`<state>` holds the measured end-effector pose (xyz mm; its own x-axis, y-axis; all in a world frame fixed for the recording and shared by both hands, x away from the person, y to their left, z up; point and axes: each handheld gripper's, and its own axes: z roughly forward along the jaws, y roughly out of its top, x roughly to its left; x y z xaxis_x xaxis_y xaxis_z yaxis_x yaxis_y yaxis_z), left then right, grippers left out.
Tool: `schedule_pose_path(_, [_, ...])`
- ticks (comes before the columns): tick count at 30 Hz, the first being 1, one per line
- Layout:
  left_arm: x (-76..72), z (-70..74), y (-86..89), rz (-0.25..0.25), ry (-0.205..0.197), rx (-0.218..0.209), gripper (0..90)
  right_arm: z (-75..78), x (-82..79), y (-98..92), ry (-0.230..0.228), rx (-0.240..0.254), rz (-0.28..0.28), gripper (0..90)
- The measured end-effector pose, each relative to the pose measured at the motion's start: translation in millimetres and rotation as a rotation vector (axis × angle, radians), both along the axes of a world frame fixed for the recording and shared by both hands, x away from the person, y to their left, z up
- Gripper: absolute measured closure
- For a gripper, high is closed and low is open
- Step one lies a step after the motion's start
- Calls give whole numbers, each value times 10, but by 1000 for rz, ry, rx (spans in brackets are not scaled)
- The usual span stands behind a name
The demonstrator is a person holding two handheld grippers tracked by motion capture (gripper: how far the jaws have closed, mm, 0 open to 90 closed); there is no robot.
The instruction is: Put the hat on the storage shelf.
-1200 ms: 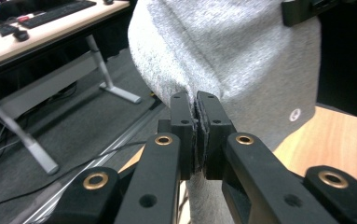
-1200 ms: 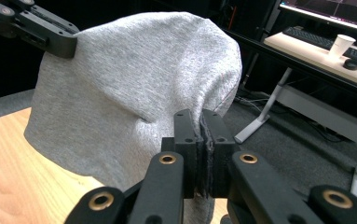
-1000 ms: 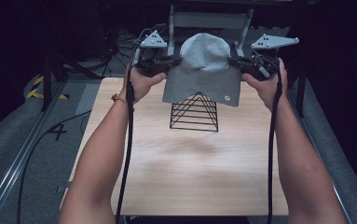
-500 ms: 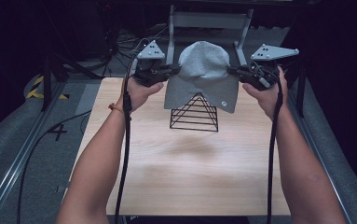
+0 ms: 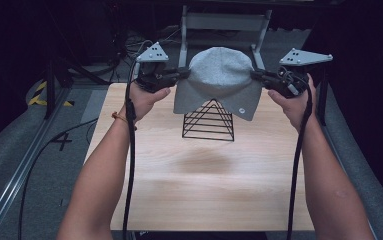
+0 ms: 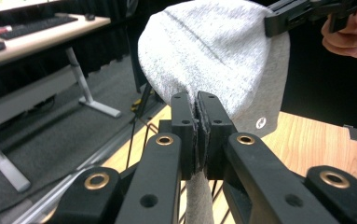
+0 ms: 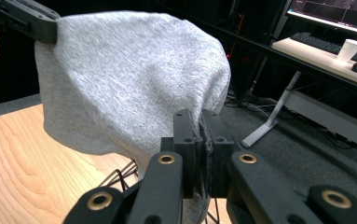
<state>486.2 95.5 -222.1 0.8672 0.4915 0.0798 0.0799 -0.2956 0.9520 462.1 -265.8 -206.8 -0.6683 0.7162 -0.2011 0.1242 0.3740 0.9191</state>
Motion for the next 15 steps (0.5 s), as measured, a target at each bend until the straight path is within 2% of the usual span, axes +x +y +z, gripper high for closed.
schedule_pose_path(6, [-31, -30, -24, -11, 3, 20, 863, 2, -34, 4, 3, -8, 6, 864])
schedule_pose_path(8, [-44, -67, -22, -14, 13, 10, 863, -27, -45, 7, 9, -16, 12, 864])
schedule_pose_path(11, [-51, -128, -27, -15, 18, 37, 863, -78, -51, 2, 22, -30, 15, 864])
schedule_pose_path(15, [-36, -183, -39, -5, 24, 51, 863, -115, -45, -2, 28, -34, 15, 863])
